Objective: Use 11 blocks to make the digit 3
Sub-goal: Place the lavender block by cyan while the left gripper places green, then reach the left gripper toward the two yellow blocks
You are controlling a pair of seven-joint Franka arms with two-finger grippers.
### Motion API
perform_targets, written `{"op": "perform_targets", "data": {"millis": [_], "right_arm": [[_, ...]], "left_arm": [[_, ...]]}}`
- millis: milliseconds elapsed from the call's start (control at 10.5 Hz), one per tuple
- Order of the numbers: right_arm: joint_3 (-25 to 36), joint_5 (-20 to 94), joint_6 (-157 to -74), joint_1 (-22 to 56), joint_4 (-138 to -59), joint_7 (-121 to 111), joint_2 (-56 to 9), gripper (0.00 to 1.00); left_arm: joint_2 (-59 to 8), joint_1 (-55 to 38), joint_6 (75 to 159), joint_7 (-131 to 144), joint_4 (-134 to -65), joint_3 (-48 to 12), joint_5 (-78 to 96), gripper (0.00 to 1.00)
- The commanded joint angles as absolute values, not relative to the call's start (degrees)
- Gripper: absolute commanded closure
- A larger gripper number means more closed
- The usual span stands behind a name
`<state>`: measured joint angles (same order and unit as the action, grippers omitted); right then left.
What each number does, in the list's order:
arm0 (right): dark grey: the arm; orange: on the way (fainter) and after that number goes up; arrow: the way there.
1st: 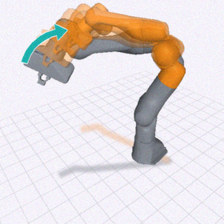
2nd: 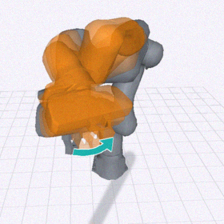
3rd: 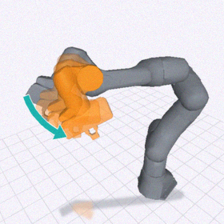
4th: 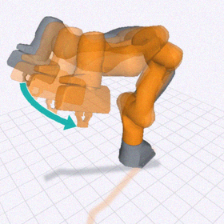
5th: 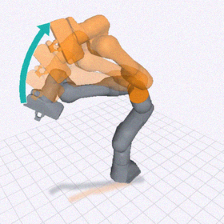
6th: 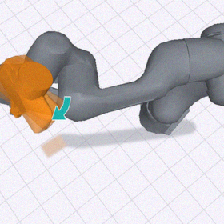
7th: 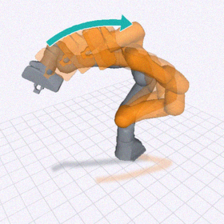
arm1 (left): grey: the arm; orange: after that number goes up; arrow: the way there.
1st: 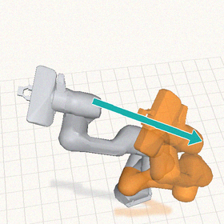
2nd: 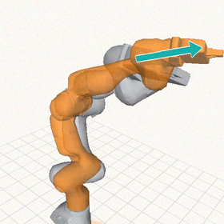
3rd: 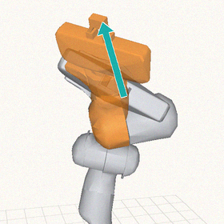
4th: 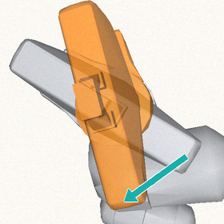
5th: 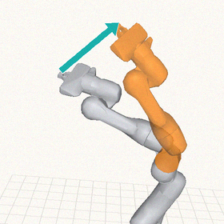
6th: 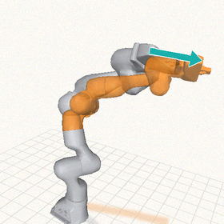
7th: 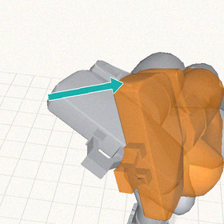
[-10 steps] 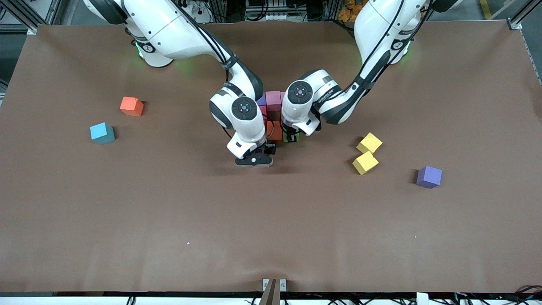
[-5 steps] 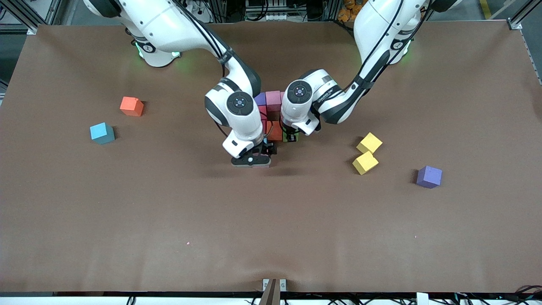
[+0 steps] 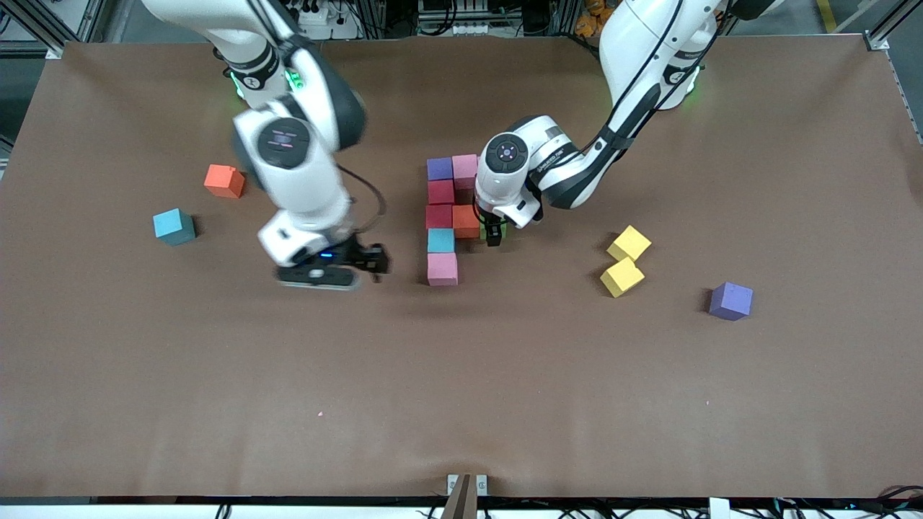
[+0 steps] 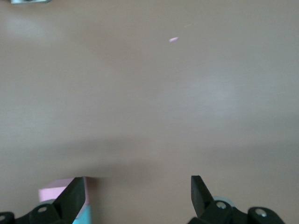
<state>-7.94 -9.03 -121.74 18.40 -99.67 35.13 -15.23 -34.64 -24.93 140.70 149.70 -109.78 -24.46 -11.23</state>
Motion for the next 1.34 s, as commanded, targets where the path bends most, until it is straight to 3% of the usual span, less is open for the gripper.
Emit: {"op": "perform_targets", "data": {"millis": [0,382,764,1241], "right_arm": [[-9.14,-8.17,-116.04,11.98,-103.71,25.79,-7.05,0.0],[-8.27,-7.74,-107.17,3.71,-100.4,15.06,-0.27,0.0],[1.14,-1.32,-93.1,2.64,-87.13,3.38,-0.26,0.0],[1.93,-1.06,-88.78,1.58,-83.59,2.11,-0.35,0.0]], "left_arm": [[-31.39,-24.79,140.19,149.16,-110.74,-24.26,-11.69,0.0],[-26.73,-24.26,135.72,147.32,-110.57,-25.13,-11.6,0.0],[-23.03,-17.24,129.83,135.56,-108.9,-26.37,-10.81,0.0],[-23.99,-2.76,122.8,123.51,-105.74,-26.11,-7.31,0.0]]}}
